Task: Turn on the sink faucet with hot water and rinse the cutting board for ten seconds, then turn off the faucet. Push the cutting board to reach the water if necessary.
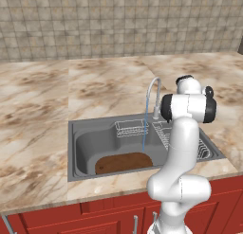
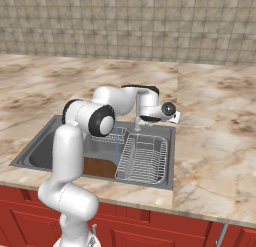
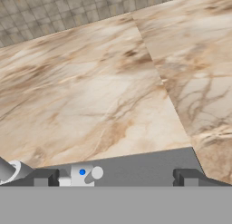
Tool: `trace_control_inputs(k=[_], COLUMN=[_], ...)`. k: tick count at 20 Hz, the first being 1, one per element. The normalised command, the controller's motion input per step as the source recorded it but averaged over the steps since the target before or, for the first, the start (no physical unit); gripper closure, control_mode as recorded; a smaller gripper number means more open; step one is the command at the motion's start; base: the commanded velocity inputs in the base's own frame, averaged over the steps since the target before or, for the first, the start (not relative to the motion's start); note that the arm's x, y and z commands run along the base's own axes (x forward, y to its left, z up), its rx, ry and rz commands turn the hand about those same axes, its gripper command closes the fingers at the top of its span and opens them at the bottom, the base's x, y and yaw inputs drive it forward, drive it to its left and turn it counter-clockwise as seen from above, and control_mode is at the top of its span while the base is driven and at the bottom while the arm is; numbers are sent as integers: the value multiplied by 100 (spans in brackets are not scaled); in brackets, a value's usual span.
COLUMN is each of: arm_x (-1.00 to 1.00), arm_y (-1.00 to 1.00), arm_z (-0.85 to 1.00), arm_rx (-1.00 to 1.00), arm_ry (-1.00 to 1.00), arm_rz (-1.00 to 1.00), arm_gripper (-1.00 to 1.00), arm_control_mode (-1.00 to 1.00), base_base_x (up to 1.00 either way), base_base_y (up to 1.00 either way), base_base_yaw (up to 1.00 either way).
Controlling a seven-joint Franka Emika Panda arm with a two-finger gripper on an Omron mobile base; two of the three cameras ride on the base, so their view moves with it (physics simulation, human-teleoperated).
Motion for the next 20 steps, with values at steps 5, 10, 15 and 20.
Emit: trace_control_inputs(k=[5, 10, 15, 20], arm_x=[0, 0, 0, 0], arm_y=[0, 0, 0, 0], arm_z=[0, 0, 0, 0], arm_rx=[0, 0, 0, 0], arm_ry=[0, 0, 0, 0], arm_rz=[0, 0, 0, 0], arm_gripper=[-100, -100, -100, -100], arm_control_mode=[-100, -100, -100, -100], base_base_x=[0, 0, 0, 0], base_base_y=[0, 0, 0, 0], base_base_yaw=[0, 0, 0, 0])
